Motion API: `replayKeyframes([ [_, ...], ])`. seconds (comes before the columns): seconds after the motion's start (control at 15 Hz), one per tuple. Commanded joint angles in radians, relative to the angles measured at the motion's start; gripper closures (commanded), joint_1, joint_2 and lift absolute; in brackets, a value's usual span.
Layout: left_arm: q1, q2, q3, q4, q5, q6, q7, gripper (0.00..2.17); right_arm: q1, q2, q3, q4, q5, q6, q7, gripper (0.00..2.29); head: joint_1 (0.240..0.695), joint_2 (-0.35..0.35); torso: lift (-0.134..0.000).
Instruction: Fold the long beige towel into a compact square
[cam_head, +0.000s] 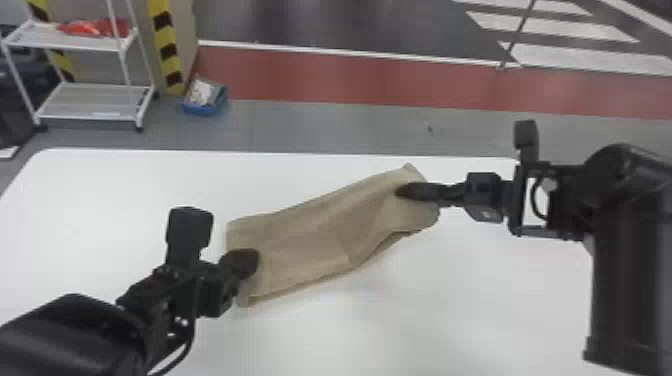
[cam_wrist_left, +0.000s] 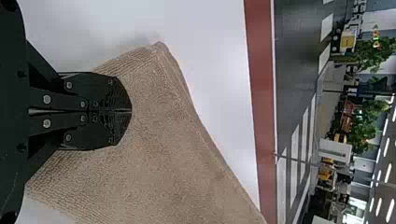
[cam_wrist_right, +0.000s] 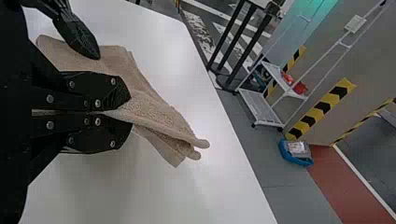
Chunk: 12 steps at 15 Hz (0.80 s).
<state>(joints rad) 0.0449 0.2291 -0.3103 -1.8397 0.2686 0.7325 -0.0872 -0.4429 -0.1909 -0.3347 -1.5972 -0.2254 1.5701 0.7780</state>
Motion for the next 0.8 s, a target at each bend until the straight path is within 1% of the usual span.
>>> replayKeyframes([
  [0.0, -0.020, -0.025, -0.019, 0.048, -0.009, 0.000, -0.002, 1.41, -0.008, 0.004, 0.002, -0.006, -0.061, 0.002, -0.002, 1.18, 0.695, -0.164, -0.124],
  [0.13, -0.033, -0.037, -0.043, 0.062, -0.023, 0.000, -0.002, 1.42, -0.027, 0.016, 0.031, -0.020, -0.075, 0.002, -0.003, 1.18, 0.695, -0.163, -0.124],
  [0.2, -0.037, -0.043, -0.050, 0.069, -0.022, 0.000, -0.003, 1.41, -0.027, 0.027, 0.062, -0.038, -0.072, 0.002, -0.003, 1.18, 0.695, -0.160, -0.124],
  [0.33, -0.046, -0.054, -0.053, 0.073, -0.022, 0.000, -0.003, 1.42, -0.033, 0.054, 0.095, -0.044, -0.075, 0.002, -0.005, 1.18, 0.695, -0.151, -0.124],
  [0.67, -0.048, -0.056, -0.058, 0.073, -0.020, 0.000, -0.003, 1.42, -0.020, 0.076, 0.230, -0.037, -0.060, 0.002, -0.022, 1.18, 0.695, -0.104, -0.124],
  [0.73, -0.048, -0.056, -0.059, 0.073, -0.020, 0.000, -0.003, 1.42, -0.019, 0.080, 0.244, -0.033, -0.049, 0.002, -0.023, 1.18, 0.695, -0.094, -0.124],
])
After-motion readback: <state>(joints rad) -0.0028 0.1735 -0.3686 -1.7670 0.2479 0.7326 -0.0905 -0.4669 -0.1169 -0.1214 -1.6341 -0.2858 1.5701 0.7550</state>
